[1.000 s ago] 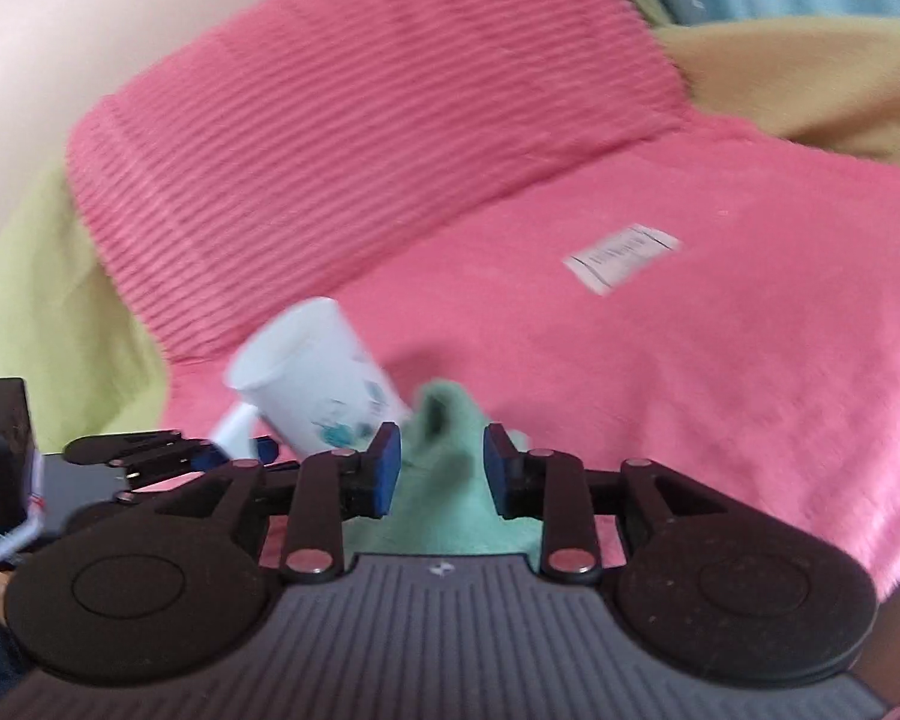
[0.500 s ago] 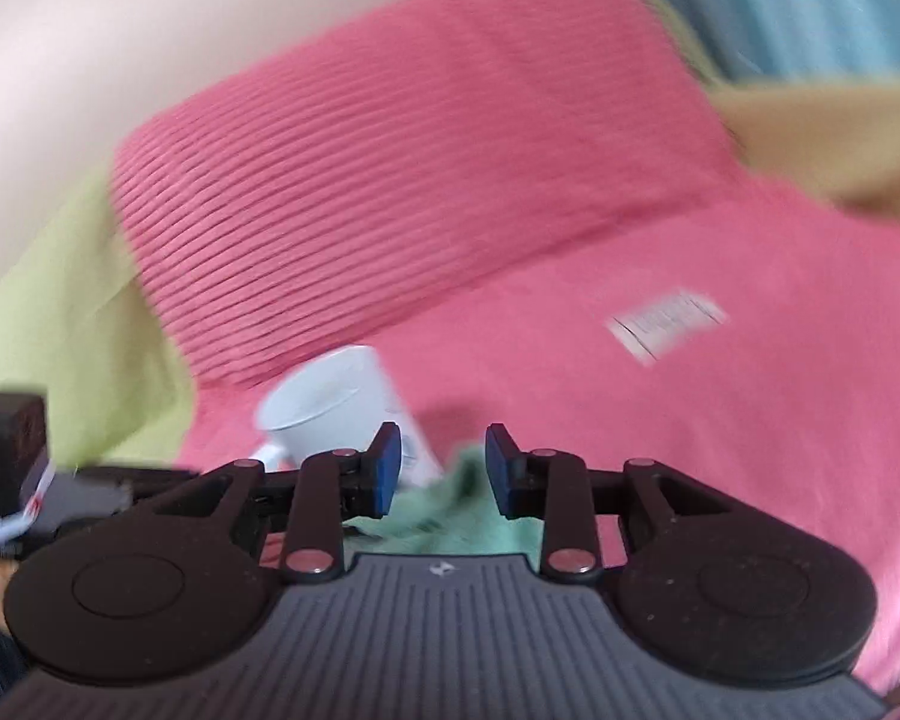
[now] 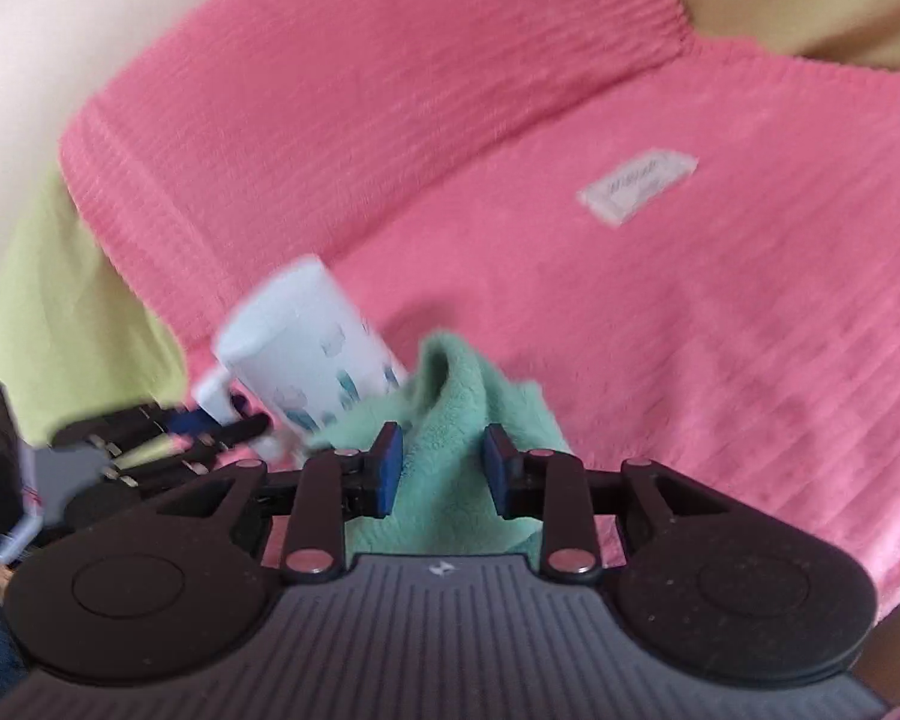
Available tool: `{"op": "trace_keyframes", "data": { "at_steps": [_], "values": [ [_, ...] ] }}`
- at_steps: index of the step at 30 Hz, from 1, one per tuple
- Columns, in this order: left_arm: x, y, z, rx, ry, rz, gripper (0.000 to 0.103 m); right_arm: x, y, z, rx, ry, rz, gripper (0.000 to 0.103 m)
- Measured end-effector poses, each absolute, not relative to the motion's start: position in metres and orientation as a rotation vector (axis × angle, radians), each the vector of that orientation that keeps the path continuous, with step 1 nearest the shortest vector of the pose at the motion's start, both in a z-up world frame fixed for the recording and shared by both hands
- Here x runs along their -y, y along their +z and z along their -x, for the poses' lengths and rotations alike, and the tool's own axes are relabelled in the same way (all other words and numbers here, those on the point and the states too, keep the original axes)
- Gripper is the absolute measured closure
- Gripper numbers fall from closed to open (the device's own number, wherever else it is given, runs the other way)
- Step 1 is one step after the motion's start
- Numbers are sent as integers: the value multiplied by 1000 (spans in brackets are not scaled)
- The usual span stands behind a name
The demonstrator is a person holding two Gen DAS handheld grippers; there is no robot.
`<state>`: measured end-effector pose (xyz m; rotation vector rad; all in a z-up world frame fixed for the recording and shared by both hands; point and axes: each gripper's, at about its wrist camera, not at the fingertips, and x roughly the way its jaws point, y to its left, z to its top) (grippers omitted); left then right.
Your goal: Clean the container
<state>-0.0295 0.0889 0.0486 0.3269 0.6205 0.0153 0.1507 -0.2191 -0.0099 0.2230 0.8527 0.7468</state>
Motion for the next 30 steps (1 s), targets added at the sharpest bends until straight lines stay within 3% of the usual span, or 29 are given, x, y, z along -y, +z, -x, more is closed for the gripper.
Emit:
{"op": "trace_keyframes", "data": {
  "at_steps": [1, 4, 8, 12, 18, 30],
  "values": [
    [-89, 48, 30, -624, 13, -329, 76, 214, -13, -153, -855, 717, -184, 92],
    [-88, 49, 31, -623, 1, -327, 76, 205, -4, -152, -789, 717, -123, 96],
    [-78, 48, 35, -611, -13, -375, 76, 202, 27, -128, -594, 892, -212, 96],
    [-73, 46, 34, -615, -2, -406, 75, 171, 49, -111, -444, 1061, -128, 96],
    [-72, 41, 31, -628, 5, -427, 73, 101, 38, -124, -436, 1166, 170, 96],
    [-70, 38, 33, -607, -5, -469, 71, 43, 43, -155, -367, 1270, 386, 98]
  ]
}}
